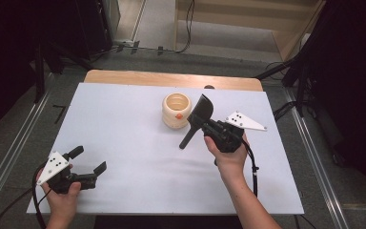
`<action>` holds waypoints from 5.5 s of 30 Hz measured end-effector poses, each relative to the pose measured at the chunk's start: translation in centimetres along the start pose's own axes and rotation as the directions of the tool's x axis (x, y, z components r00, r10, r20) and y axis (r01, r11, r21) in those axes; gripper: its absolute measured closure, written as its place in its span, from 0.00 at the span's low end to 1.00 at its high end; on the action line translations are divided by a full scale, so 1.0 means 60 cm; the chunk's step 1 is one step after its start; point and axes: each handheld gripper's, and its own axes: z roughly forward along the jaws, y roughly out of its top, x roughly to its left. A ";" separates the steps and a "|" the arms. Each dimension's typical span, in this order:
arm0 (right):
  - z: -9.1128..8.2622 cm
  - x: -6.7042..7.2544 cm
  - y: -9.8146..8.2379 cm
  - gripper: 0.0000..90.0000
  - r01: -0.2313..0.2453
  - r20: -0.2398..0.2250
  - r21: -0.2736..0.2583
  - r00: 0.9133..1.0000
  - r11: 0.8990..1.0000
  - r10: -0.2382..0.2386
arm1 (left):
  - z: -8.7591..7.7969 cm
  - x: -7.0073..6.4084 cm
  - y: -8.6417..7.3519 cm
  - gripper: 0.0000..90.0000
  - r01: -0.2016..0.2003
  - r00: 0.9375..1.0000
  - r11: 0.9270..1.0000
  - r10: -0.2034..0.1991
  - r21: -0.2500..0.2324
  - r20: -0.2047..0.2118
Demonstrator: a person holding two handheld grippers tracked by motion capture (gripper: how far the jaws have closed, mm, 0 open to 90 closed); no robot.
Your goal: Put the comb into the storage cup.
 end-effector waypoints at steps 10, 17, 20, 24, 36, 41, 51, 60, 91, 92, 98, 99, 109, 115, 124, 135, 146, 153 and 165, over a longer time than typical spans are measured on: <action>0.008 -0.010 0.008 0.91 0.004 0.014 0.009 1.000 1.000 -0.004 | -0.010 0.017 -0.002 0.00 0.007 1.000 1.000 -0.007 -0.010 -0.018; 0.016 -0.017 0.013 0.91 0.009 0.017 0.006 1.000 1.000 -0.009 | -0.005 0.016 -0.008 0.00 0.002 1.000 1.000 -0.002 -0.004 -0.018; 0.021 -0.018 0.016 0.91 0.008 0.021 0.009 1.000 1.000 -0.009 | -0.005 0.016 -0.009 0.00 0.008 1.000 1.000 -0.008 -0.004 -0.008; 0.027 -0.020 0.020 0.91 0.012 0.020 0.009 1.000 1.000 -0.012 | -0.007 0.021 -0.010 0.00 0.025 1.000 1.000 -0.026 -0.014 -0.010; 0.040 -0.030 0.034 0.91 0.011 0.030 0.003 0.999 1.000 -0.011 | -0.009 0.022 -0.011 0.00 0.035 0.999 0.999 -0.035 -0.021 -0.022; 0.044 -0.034 0.042 0.91 0.012 0.030 -0.004 0.999 1.000 -0.012 | -0.009 0.023 -0.011 0.00 0.036 0.999 0.999 -0.037 -0.023 -0.019; 0.055 -0.032 0.062 0.91 0.018 0.024 -0.018 1.000 1.000 -0.017 | -0.009 0.022 -0.011 0.00 0.033 0.999 0.999 -0.033 -0.022 -0.014; 0.063 -0.035 0.072 0.91 0.018 0.021 -0.027 1.000 0.999 -0.018 | -0.009 0.022 -0.011 0.00 0.033 0.999 0.999 -0.033 -0.022 -0.012; 0.084 -0.056 0.104 0.91 0.010 0.049 -0.066 0.999 0.998 -0.007 | -0.008 0.019 -0.011 0.00 0.018 1.000 1.000 -0.018 -0.018 -0.013; 0.086 -0.057 0.105 0.91 0.014 0.049 -0.069 0.999 0.998 -0.011 | -0.008 0.019 -0.011 0.00 0.019 1.000 1.000 -0.019 -0.020 -0.012; 0.092 -0.060 0.110 0.91 0.020 0.061 -0.065 0.998 0.998 -0.016 | -0.008 0.018 -0.011 0.00 0.013 1.000 1.000 -0.013 -0.016 -0.012; 0.094 -0.061 0.110 0.91 0.024 0.063 -0.068 0.998 0.997 -0.019 | -0.008 0.017 -0.011 0.00 0.012 1.000 1.000 -0.013 -0.017 -0.011; 0.107 -0.070 0.110 0.91 0.028 0.082 -0.071 0.996 0.997 -0.022 | -0.008 0.017 -0.011 0.00 0.010 1.000 1.000 -0.010 -0.015 -0.012; 0.115 -0.076 0.109 0.91 0.034 0.097 -0.077 0.995 0.996 -0.027 | -0.008 0.018 -0.011 0.00 0.012 1.000 1.000 -0.012 -0.017 -0.012; 0.128 -0.083 0.102 0.91 0.053 0.108 -0.077 0.993 0.996 -0.045 | -0.007 0.017 -0.011 0.00 0.009 1.000 1.000 -0.009 -0.015 -0.010; 0.148 -0.093 0.080 0.91 0.062 0.110 -0.040 0.992 0.997 -0.057 | -0.007 0.018 -0.011 0.00 0.010 1.000 1.000 -0.010 -0.016 -0.006; 0.164 -0.102 0.050 0.91 0.039 0.124 -0.020 0.992 0.999 -0.037 | -0.007 0.017 -0.011 0.00 0.007 1.000 1.000 -0.008 -0.011 -0.015; 0.180 -0.107 0.029 0.91 0.007 0.124 0.008 0.992 1.000 -0.008 | -0.007 0.017 -0.011 0.00 0.007 1.000 1.000 -0.007 -0.014 -0.011; 0.196 -0.111 0.005 0.91 -0.045 0.125 0.020 0.991 0.999 0.042 | -0.007 0.017 -0.011 0.00 0.007 1.000 1.000 -0.007 -0.013 -0.013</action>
